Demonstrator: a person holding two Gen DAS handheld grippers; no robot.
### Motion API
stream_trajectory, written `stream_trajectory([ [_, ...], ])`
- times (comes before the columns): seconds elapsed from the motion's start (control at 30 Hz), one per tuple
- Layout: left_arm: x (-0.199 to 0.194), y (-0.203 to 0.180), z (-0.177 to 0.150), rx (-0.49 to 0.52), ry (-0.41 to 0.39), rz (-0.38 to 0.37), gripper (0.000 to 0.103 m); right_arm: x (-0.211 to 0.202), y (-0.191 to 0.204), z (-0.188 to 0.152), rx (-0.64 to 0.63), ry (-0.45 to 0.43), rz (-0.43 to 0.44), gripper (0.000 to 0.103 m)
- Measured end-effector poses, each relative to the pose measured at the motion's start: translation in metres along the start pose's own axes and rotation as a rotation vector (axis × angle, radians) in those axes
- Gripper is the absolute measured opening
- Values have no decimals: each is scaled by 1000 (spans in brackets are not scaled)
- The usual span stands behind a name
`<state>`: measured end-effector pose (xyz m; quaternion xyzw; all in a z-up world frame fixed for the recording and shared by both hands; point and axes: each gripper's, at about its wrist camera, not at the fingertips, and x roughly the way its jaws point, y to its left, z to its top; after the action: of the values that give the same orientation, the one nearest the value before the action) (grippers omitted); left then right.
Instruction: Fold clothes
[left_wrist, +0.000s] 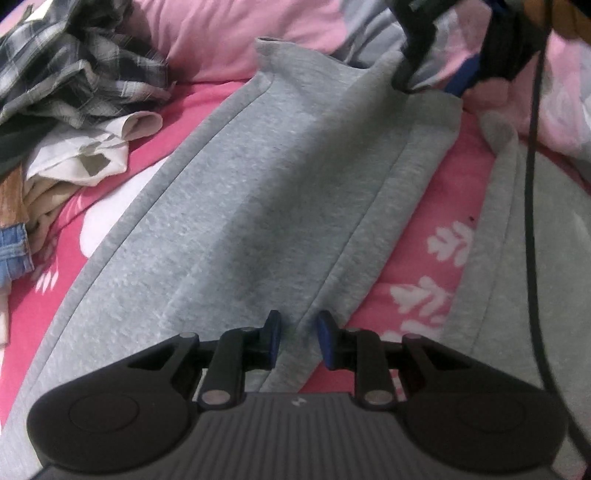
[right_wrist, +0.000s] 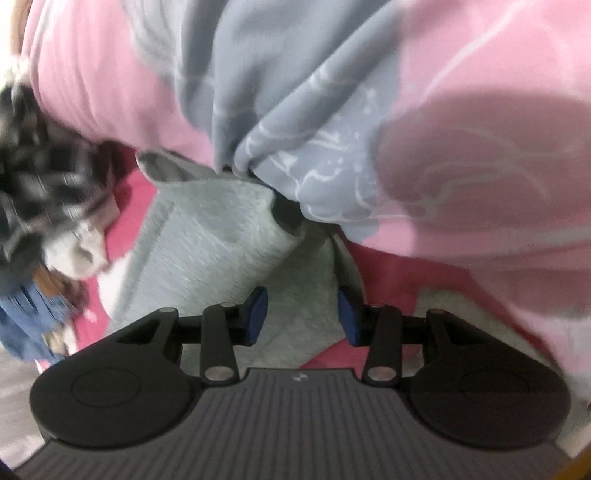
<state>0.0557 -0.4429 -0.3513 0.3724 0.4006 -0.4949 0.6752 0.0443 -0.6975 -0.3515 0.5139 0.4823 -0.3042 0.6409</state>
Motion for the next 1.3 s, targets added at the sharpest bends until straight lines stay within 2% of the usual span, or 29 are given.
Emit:
stream_trajectory([
  [0.1, -1, -2, -3, 15, -22, 8, 8, -7, -1, -4, 39, 6, 9, 41],
  [0.17, -2, -4, -5, 18, -32, 14, 4, -13, 0, -7, 43, 0, -1, 41],
  [0.3, -13, 0, -6, -11, -49, -8, 3, -25, 2, -13, 50, -11, -19, 41],
  [0.6, -57, 2, -16, 44, -145, -42, 3, -50, 7, -27, 66, -37, -61, 41],
  [0.73, -61, 0, -19, 58, -156, -55, 3, -31, 6, -33, 56, 12, -70, 41],
  [0.93, -64, 0, -23, 62, -174, -76, 3, 34, -15, -27, 187, 83, -86, 40],
  [0.97, -64, 0, -24, 65, -177, -81, 3, 37, -17, -25, 188, 82, -86, 37],
  [1.03, -64, -1, -25, 73, -179, -87, 3, 42, -21, -21, 191, 79, -86, 22],
  [1.1, -64, -2, -27, 80, -177, -87, 3, 34, -18, -20, 169, 57, -54, 8],
  [1.13, -68, 0, -26, 73, -187, -82, 3, 28, -15, -19, 156, 44, -34, 7],
  [1.2, -77, 5, -24, 57, -207, -75, 3, 0, 3, -19, 93, -21, 83, 6],
  [1.27, -89, 15, -20, 5, -239, -87, 3, -42, 31, -22, -58, -105, 183, 6],
  [1.3, -95, 19, -18, -20, -254, -94, 3, -40, 25, -25, -69, -110, 165, 6],
])
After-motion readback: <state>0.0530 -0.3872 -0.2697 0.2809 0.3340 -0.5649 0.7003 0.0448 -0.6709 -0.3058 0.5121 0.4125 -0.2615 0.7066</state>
